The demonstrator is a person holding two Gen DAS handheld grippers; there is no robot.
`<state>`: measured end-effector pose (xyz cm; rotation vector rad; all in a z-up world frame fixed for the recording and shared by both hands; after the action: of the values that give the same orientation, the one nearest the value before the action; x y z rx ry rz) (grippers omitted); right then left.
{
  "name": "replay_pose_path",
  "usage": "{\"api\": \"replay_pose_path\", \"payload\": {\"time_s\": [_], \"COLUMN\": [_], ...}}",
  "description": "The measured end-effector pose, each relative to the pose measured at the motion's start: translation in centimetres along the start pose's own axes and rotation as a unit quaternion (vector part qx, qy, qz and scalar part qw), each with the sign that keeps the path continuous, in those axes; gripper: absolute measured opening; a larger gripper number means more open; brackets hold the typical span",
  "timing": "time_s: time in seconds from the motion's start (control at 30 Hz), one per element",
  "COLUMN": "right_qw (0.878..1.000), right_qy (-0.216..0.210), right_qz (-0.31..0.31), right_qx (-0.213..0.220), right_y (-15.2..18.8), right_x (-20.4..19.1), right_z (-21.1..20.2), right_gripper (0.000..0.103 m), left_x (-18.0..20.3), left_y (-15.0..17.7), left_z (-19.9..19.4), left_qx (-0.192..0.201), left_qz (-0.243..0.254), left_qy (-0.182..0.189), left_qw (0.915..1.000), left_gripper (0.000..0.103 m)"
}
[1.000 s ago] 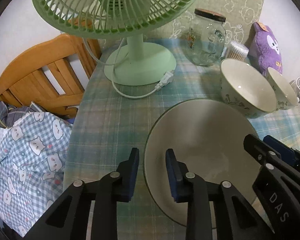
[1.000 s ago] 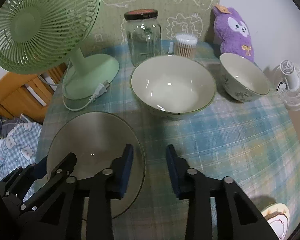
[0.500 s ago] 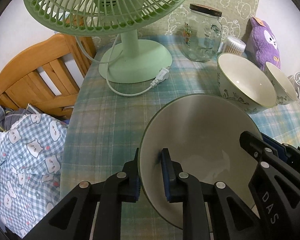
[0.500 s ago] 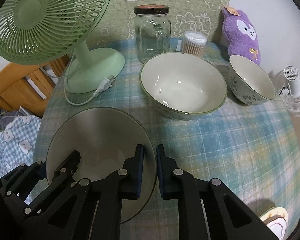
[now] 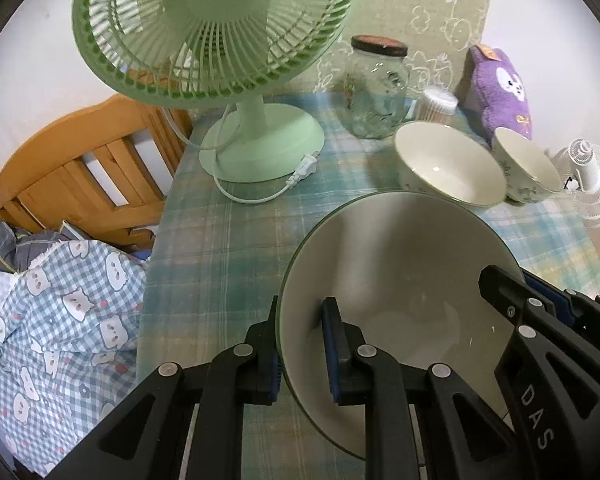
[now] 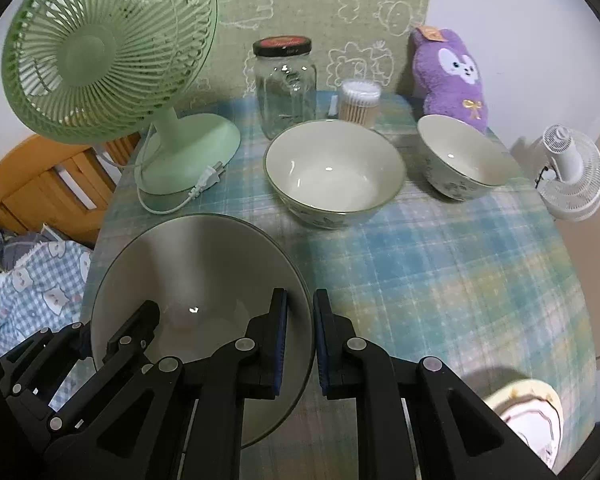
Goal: Organize plates and bowls
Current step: 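Lift the green-rimmed bowl and carry it beside the plate stack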
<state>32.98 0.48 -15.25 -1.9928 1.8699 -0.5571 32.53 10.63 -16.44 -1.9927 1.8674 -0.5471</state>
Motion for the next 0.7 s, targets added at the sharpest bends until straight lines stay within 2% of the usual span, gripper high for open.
{"api": "replay_pose_path", "payload": {"time_s": [0.4,0.7], "right_qw": [1.0,1.0], "right_qy": [0.001,-0.018], "right_qz": [0.001,-0.011], "right_qx": [0.013,0.008], "right_y": [4.1,8.4], "right_x": [0.8,1.5], "right_z": [-5.6,-7.8], "right_gripper": [0.016,0.016], "left_x": [0.8,1.2], "left_y": [3.9,8.5], "left_z": [-5.1,-7.5], "left_qx": [0.009,0.008], "left_qz": [-0.008,-0.025], "left_qy": [0.003,-0.014], "left_qw": [0.9999,0.9996], "left_gripper": [0.015,0.015]}}
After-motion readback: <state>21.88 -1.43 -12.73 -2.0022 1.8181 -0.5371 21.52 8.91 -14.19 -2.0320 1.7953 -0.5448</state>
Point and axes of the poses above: each gripper's, at about its wrist camera, not at the fingertips, and z roughly the way its jaws point, x to its right, y to its underside, the point moved 4 cm from there along z, roughly the way its jaws point, and after that the axes turned 6 degrees about -z, right-handed, at the moved point
